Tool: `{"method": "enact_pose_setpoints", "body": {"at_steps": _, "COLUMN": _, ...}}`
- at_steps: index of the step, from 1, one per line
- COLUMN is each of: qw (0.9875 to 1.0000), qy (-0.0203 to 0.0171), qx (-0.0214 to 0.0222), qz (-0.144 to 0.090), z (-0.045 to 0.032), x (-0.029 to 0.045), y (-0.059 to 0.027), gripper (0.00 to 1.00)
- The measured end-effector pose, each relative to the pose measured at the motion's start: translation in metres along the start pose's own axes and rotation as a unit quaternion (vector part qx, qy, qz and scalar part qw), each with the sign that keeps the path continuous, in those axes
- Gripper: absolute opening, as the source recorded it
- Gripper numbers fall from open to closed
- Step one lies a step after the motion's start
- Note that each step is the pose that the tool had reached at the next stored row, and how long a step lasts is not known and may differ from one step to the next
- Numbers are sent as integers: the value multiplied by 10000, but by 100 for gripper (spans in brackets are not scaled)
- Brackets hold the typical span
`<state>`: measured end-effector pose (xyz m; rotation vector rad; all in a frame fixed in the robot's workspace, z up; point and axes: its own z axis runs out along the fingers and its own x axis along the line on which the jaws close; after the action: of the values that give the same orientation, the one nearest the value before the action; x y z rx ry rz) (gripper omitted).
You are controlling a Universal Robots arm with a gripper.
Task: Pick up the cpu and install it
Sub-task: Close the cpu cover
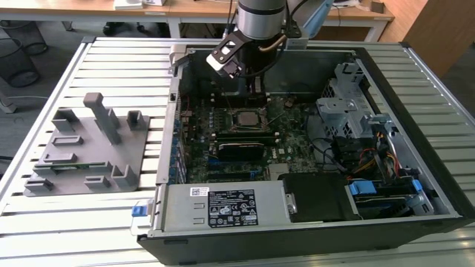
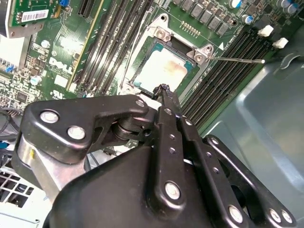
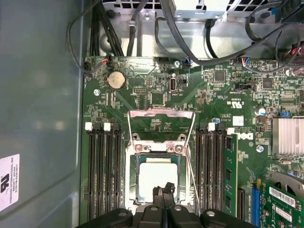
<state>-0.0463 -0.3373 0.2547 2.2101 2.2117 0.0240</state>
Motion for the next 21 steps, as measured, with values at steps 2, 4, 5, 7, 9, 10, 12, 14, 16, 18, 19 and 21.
{"method": "enact_pose_setpoints", "body": {"at_steps": 2, "qw": 10000, "qy": -2, "qx": 1, "qz": -1, "z": -2, "x": -10, "y": 0, "gripper": 11}}
{"method": "enact_pose_setpoints", "body": {"at_steps": 4, "qw": 10000, "qy": -1, "qx": 1, "qz": 0, "z": -1, "x": -28, "y": 0, "gripper": 11}}
{"method": "enact_pose_setpoints", "body": {"at_steps": 5, "qw": 10000, "qy": -1, "qx": 1, "qz": 0, "z": -1, "x": -39, "y": 0, "gripper": 11}}
{"method": "enact_pose_setpoints", "body": {"at_steps": 7, "qw": 10000, "qy": -1, "qx": 0, "qz": 0, "z": -1, "x": -56, "y": 2, "gripper": 11}}
{"method": "enact_pose_setpoints", "body": {"at_steps": 9, "qw": 10000, "qy": 0, "qx": 0, "qz": 0, "z": 0, "x": -60, "y": 15, "gripper": 11}}
{"method": "enact_pose_setpoints", "body": {"at_steps": 10, "qw": 10000, "qy": -1, "qx": 0, "qz": 0, "z": 0, "x": -60, "y": 26, "gripper": 11}}
{"method": "enact_pose_setpoints", "body": {"at_steps": 12, "qw": 10000, "qy": -1, "qx": 1, "qz": -1, "z": 0, "x": -61, "y": 60, "gripper": 11}}
{"method": "enact_pose_setpoints", "body": {"at_steps": 14, "qw": 10000, "qy": -1, "qx": 0, "qz": -1, "z": 1, "x": -61, "y": 96, "gripper": 11}}
{"method": "enact_pose_setpoints", "body": {"at_steps": 16, "qw": 10000, "qy": -1, "qx": 1, "qz": -1, "z": 0, "x": -61, "y": 115, "gripper": 11}}
{"method": "enact_pose_setpoints", "body": {"at_steps": 18, "qw": 10000, "qy": -2, "qx": 1, "qz": 0, "z": -21, "x": -61, "y": 118, "gripper": 11}}
{"method": "enact_pose_setpoints", "body": {"at_steps": 19, "qw": 10000, "qy": -1, "qx": 0, "qz": 0, "z": -41, "x": -61, "y": 118, "gripper": 11}}
{"method": "enact_pose_setpoints", "body": {"at_steps": 21, "qw": 10000, "qy": -1, "qx": 0, "qz": -1, "z": -91, "x": -61, "y": 120, "gripper": 11}}
